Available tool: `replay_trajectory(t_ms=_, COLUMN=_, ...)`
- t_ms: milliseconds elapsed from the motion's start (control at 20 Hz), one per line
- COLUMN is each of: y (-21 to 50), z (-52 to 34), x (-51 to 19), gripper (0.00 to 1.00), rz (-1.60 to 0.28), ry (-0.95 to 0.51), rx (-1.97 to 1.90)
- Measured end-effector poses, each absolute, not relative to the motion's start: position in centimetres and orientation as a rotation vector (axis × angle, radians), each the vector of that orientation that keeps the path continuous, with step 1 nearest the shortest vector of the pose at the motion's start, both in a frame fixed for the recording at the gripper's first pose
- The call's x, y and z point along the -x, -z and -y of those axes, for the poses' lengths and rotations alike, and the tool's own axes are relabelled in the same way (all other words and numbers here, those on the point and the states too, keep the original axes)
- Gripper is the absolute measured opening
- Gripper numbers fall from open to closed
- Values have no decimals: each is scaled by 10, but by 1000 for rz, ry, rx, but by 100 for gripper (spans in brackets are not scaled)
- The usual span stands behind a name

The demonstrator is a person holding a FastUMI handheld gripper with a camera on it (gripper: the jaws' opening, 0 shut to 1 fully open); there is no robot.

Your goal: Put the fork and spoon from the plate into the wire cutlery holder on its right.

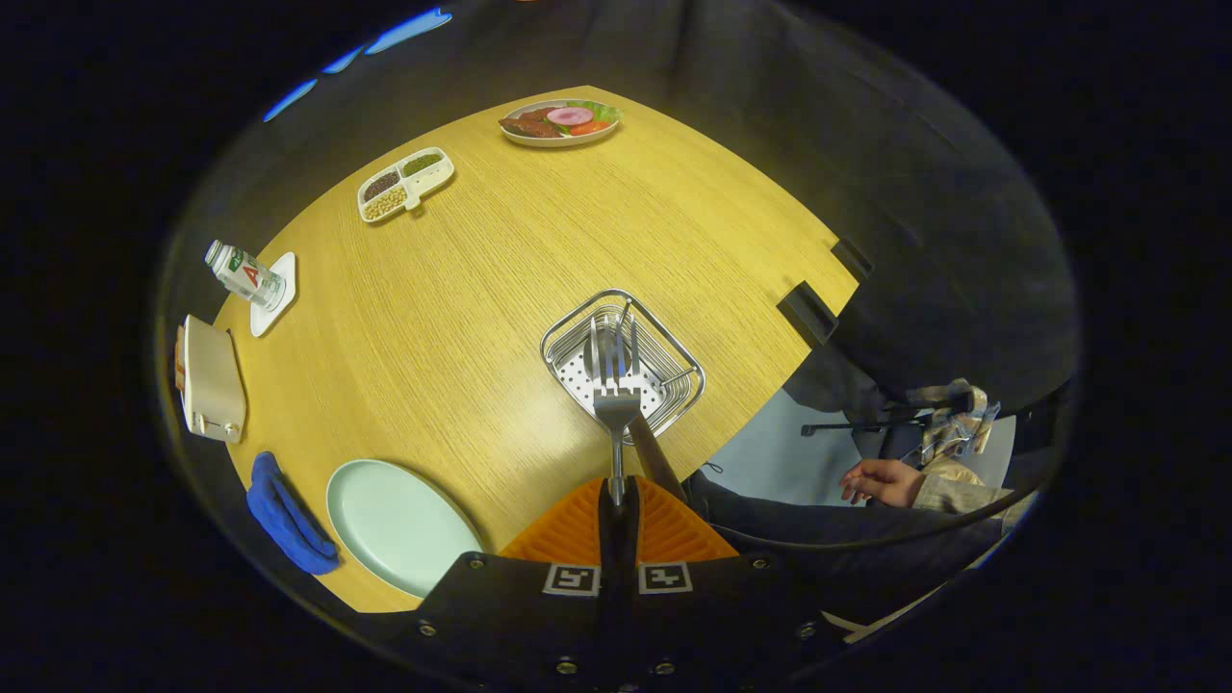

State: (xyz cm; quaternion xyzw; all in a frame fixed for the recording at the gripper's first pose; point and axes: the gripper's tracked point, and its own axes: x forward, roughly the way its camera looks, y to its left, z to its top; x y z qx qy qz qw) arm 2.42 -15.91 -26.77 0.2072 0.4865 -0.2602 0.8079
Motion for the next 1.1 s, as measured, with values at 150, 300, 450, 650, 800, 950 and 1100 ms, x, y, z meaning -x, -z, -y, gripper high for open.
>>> replay_trajectory(t_ms=150, y=268, z=157, x=-28, gripper=1, rz=-1044, ry=528, rx=-478)
replay_trajectory(t_ms=300, y=265, z=155, x=-32, gripper=7, rz=-1024, ry=515, rx=-500)
replay_trajectory(t_ms=450, y=261, z=159, x=-32, gripper=8, rz=-1006, ry=519, rx=-485)
replay_trajectory(t_ms=650, y=248, z=165, x=-41, gripper=52, rz=-932, ry=517, rx=-490)
replay_trajectory(t_ms=800, y=241, z=164, x=-48, gripper=99, rz=-890, ry=495, rx=-487)
replay_trajectory(t_ms=950, y=239, z=165, x=-47, gripper=98, rz=-892, ry=485, rx=-448)
replay_trajectory(t_ms=1100, y=235, z=161, x=-53, gripper=98, rz=-868, ry=463, rx=-434)
